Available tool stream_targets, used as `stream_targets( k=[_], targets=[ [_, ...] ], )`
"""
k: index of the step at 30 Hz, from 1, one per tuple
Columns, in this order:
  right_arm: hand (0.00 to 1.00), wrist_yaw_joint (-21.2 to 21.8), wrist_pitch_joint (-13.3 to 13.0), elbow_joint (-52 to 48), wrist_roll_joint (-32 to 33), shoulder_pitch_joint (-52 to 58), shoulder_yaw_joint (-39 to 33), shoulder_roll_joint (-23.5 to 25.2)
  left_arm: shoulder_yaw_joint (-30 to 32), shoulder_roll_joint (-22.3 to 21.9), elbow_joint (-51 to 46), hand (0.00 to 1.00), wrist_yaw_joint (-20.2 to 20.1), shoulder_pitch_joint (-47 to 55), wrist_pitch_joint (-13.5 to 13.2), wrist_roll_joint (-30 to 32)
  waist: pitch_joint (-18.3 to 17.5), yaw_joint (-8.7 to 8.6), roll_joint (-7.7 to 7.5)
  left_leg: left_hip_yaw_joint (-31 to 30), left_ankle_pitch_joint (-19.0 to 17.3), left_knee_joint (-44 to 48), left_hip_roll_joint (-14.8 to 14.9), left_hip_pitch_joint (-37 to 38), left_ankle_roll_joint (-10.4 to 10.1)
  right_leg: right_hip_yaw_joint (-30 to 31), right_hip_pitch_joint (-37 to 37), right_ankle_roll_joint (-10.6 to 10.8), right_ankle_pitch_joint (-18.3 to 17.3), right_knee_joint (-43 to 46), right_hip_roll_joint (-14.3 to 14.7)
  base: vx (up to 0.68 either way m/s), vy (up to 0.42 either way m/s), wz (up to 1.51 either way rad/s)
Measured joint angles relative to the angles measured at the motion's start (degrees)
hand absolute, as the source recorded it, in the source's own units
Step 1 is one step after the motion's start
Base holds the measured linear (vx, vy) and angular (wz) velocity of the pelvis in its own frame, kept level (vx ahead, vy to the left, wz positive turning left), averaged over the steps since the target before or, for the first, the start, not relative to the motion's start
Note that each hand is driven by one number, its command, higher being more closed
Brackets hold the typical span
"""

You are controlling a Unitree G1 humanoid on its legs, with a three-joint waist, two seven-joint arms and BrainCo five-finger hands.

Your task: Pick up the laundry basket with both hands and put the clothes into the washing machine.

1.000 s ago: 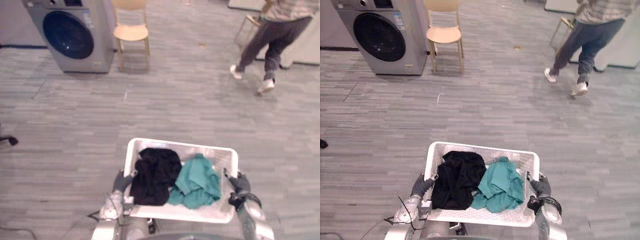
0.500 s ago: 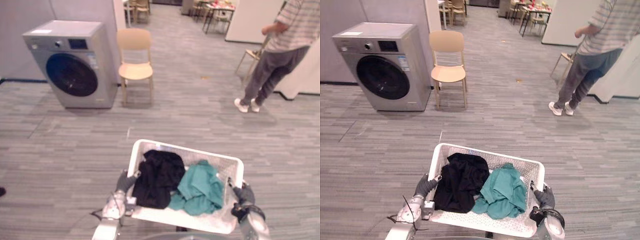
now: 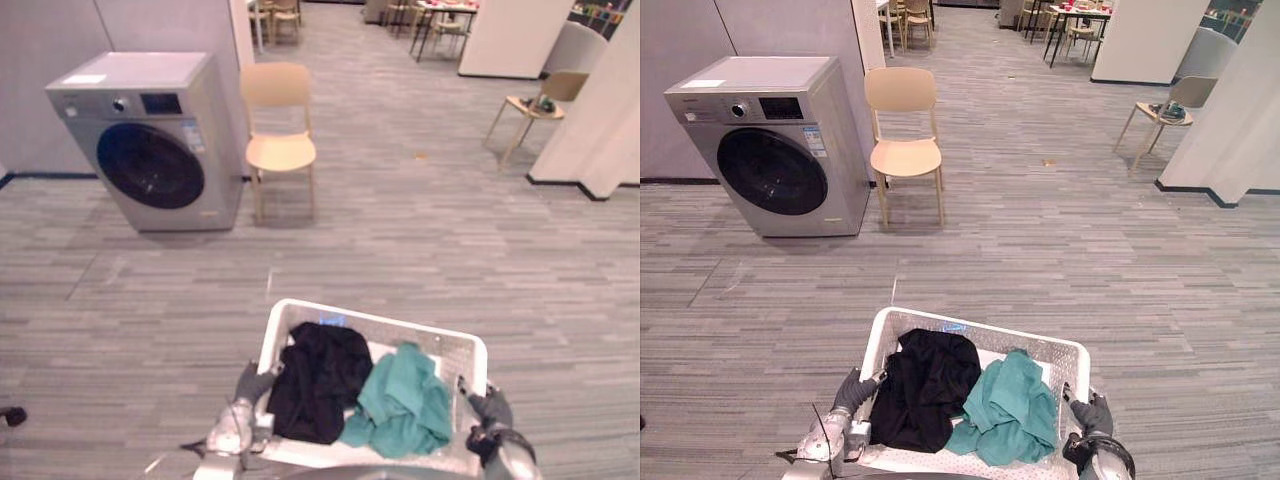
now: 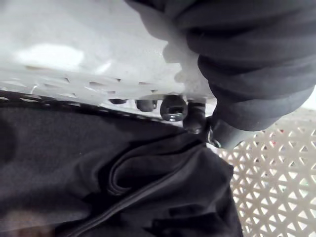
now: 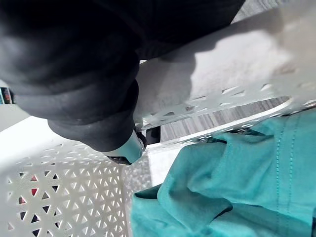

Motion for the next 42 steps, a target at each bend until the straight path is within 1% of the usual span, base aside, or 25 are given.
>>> stream_targets(
  k=[7,13,15,16,17,18,19,20,21,22,24,26,27,28,29,30,31,32,33,34,35,37,38,40,42],
  targets=[
    [1.0,1.3,-0.9,10.1,4.6,-5.2,-0.3,-1.8,-1.8,1.6,8.8,1.0,-0.1,-6.5,-1.0,-2.2,-0.4,-0.98,0.05,-0.3,1.0,-3.4,0.1,0.9,-0.4,-1.3,-0.8,-0.1,-0.7,0.2,0.3,0.04,-0.017,0.02],
    [1.0,1.5,-0.9,13.5,6.9,-8.3,0.0,-1.9,-2.8,3.2,11.7,1.0,0.0,-10.1,-1.0,-4.5,-0.5,-3.21,0.14,-3.8,2.3,-5.9,0.0,-0.3,-0.9,-6.4,-2.8,-0.3,-5.3,5.0,-0.8,0.09,-0.016,0.37],
    [1.0,1.5,-0.9,13.4,6.9,-8.3,0.0,-2.0,-3.0,3.3,11.7,1.0,0.0,-10.2,-1.0,-5.5,-0.3,-3.13,0.52,-4.9,-2.0,1.4,1.6,-3.1,-1.8,-7.9,-2.6,-0.9,-7.9,7.4,-0.3,0.14,-0.083,0.35],
    [1.0,1.5,-1.1,13.4,6.9,-8.4,0.5,-2.5,-2.9,3.4,11.6,1.0,0.1,-9.9,-1.0,-5.9,0.7,-2.89,1.69,-4.5,-5.7,11.9,4.0,-6.4,-3.6,-8.7,-1.4,-1.5,-10.0,8.2,0.7,0.11,-0.135,0.22],
    [1.0,1.5,-1.2,13.5,6.9,-8.7,1.1,-2.7,-2.6,3.3,11.4,1.0,0.1,-9.5,-1.0,-6.3,1.4,-2.75,2.12,-3.4,-6.4,27.2,7.5,-12.2,-3.3,-9.5,0.4,-2.0,-11.6,9.0,2.0,0.1,-0.126,0.16],
    [1.0,1.5,-1.2,13.4,7.0,-8.7,1.5,-3.0,-2.6,3.1,11.0,1.0,0.1,-9.1,-1.0,-6.6,2.3,-2.45,3.53,-3.1,-5.5,34.5,9.8,-14.8,-2.1,-9.5,1.6,-2.3,-12.3,9.2,3.0,0.16,-0.12,-0.03],
    [1.0,1.5,-1.4,13.0,7.5,-8.8,2.3,-4.4,-2.0,2.3,9.4,1.0,0.2,-7.8,-0.9,-6.6,3.9,-1.51,4.73,-5.3,-1.0,46.1,12.4,-18.3,-0.4,-9.2,4.6,-3.1,-14.1,10.2,4.9,0.21,-0.06,-0.16],
    [1.0,1.5,-1.4,13.3,7.5,-8.9,2.6,-4.5,-1.8,2.0,9.0,1.0,0.3,-6.8,-0.9,-6.6,4.9,-0.73,4.47,-8.8,7.1,53.3,11.7,-22.6,-1.9,-8.3,6.4,-3.7,-15.8,10.2,4.5,0.23,-0.038,-0.13],
    [1.0,1.6,-1.3,13.3,7.6,-9.1,2.8,-4.5,-1.8,2.0,8.9,1.0,0.3,-6.7,-0.8,-6.6,4.8,-0.19,3.37,-9.5,6.4,55.6,10.8,-24.7,-2.3,-8.3,7.5,-3.8,-16.2,9.8,4.0,0.28,-0.049,0.09],
    [1.0,1.6,-1.3,13.4,8.2,-9.1,2.7,-5.0,-1.8,1.8,8.5,1.0,0.2,-6.6,-0.5,-6.6,5.0,-0.05,2.96,-9.0,1.0,55.1,9.5,-28.3,-1.8,-8.9,8.8,-3.7,-16.4,8.1,3.1,0.26,-0.064,0.15],
    [1.0,1.8,-1.0,13.4,9.5,-10.0,2.7,-5.8,-1.9,1.6,6.0,1.0,0.0,-6.3,-0.4,-6.5,5.9,-0.02,2.92,-6.9,-1.3,46.1,7.2,-31.9,-2.2,-9.1,10.8,-2.7,-15.6,5.1,2.0,0.35,-0.037,0.04],
    [1.0,2.1,-0.8,13.4,9.5,-11.8,3.2,-6.1,-1.6,2.2,4.6,1.0,0.0,-6.1,-0.3,-6.6,6.5,0.72,2.06,-6.8,1.2,20.9,3.4,-30.9,-5.0,-8.9,13.7,-1.2,-14.5,0.4,0.6,0.44,0.041,-0.3],
    [1.0,2.2,-0.9,13.6,9.5,-11.8,3.2,-6.5,-1.6,1.8,4.3,1.0,0.1,-6.0,-0.1,-6.6,6.3,1.62,2.64,-7.3,4.0,10.4,2.6,-29.1,-6.1,-8.6,14.8,-0.4,-14.3,-0.9,0.9,0.46,0.121,-0.44],
    [1.0,2.2,-0.8,13.7,9.5,-11.7,3.2,-6.7,-1.6,1.3,4.0,1.0,0.3,-5.4,0.2,-6.6,6.1,1.94,3.09,-7.8,6.0,6.8,2.1,-28.8,-4.6,-8.1,16.1,1.2,-15.1,-1.0,0.9,0.52,0.198,-0.48],
    [1.0,2.2,-0.7,13.7,9.1,-11.6,3.1,-6.4,-1.6,1.2,4.0,1.0,0.6,-5.3,0.4,-6.6,5.9,2.88,2.56,-9.2,13.1,9.3,0.9,-28.8,0.1,-7.5,17.7,3.2,-16.2,-0.3,-0.1,0.54,0.226,-0.33],
    [1.0,2.3,-0.8,14.0,9.1,-11.7,2.7,-6.0,-1.6,1.6,4.0,1.0,0.6,-5.8,0.5,-6.5,5.5,2.89,1.56,-8.9,12.5,11.3,0.0,-29.2,0.7,-7.5,17.6,4.4,-17.0,1.5,-1.5,0.74,0.24,-0.08],
    [1.0,2.4,-0.9,14.0,9.0,-11.6,2.4,-5.2,-1.7,2.1,3.9,1.0,0.6,-6.6,0.9,-6.5,5.4,2.35,-0.74,-7.8,9.1,14.2,-2.2,-28.7,2.5,-7.5,14.0,5.8,-16.4,11.3,-5.1,0.63,0.189,0.09],
    [1.0,2.4,-0.8,14.1,9.0,-11.7,2.2,-5.2,-1.7,2.1,3.8,1.0,0.6,-6.6,1.0,-6.5,5.5,2.1,-1.05,-7.6,7.6,15.0,-2.8,-27.9,2.8,-7.6,12.0,7.2,-15.1,17.4,-6.4,0.75,0.245,0.3],
    [1.0,2.4,-0.5,14.1,8.7,-11.7,2.1,-4.9,-1.8,2.2,3.8,1.0,0.6,-6.4,1.4,-6.5,5.7,1.36,-1.62,-7.5,5.3,15.2,-4.2,-24.9,4.0,-7.5,8.0,5.6,-9.0,30.0,-9.0,0.49,0.205,0.3],
    [1.0,2.4,-0.5,14.2,8.4,-10.9,2.0,-4.4,-2.0,2.6,3.8,1.0,0.6,-6.1,1.6,-6.5,5.7,1.26,-1.83,-7.4,3.6,14.4,-4.9,-21.5,4.8,-7.3,4.8,2.5,-0.8,39.1,-10.9,0.62,0.231,0.26],
    [1.0,2.4,-0.7,14.4,7.8,-10.9,2.1,-4.1,-1.8,3.1,3.6,1.0,1.1,-5.6,1.5,-6.5,5.9,1.13,-1.57,-7.3,2.2,12.5,-5.4,-16.4,5.5,-7.0,0.2,-0.4,0.0,51.2,-12.8,0.5,0.173,0.07],
    [1.0,2.5,-1.2,13.5,6.9,-11.5,2.3,-3.7,-1.4,3.5,2.7,1.0,1.2,-5.6,1.2,-6.7,6.5,1.23,-0.34,-7.6,2.1,8.8,-5.4,-9.0,5.6,-6.9,-5.8,-4.5,-5.5,61.6,-12.8,0.59,0.206,0.02],
    [1.0,2.5,-1.6,13.3,6.9,-11.9,2.0,-3.5,-1.2,3.6,1.6,1.0,1.2,-5.7,0.8,-6.7,6.6,1.07,0.32,-8.3,2.1,6.5,-5.3,-5.0,5.6,-7.7,-8.9,-5.3,-8.5,61.7,-11.3,0.48,0.161,0.09],
    [1.0,2.7,-2.1,11.9,6.9,-12.3,2.0,-2.6,-0.1,3.6,1.0,1.0,1.1,-6.0,-0.1,-6.6,6.9,-0.07,0.97,-9.1,1.7,4.0,-5.2,-0.8,5.8,-8.1,-13.9,-4.9,-12.3,55.0,-8.1,0.42,0.021,0.23],
    [1.0,2.6,-2.1,9.4,6.9,-12.3,1.4,-2.7,0.1,3.4,0.7,1.0,1.0,-7.1,-0.5,-6.7,7.5,-0.34,1.92,-9.3,-1.6,3.5,-4.2,2.4,5.2,-10.6,-17.5,-4.7,-13.4,42.1,-6.2,0.41,-0.071,0.22]
  ],
)
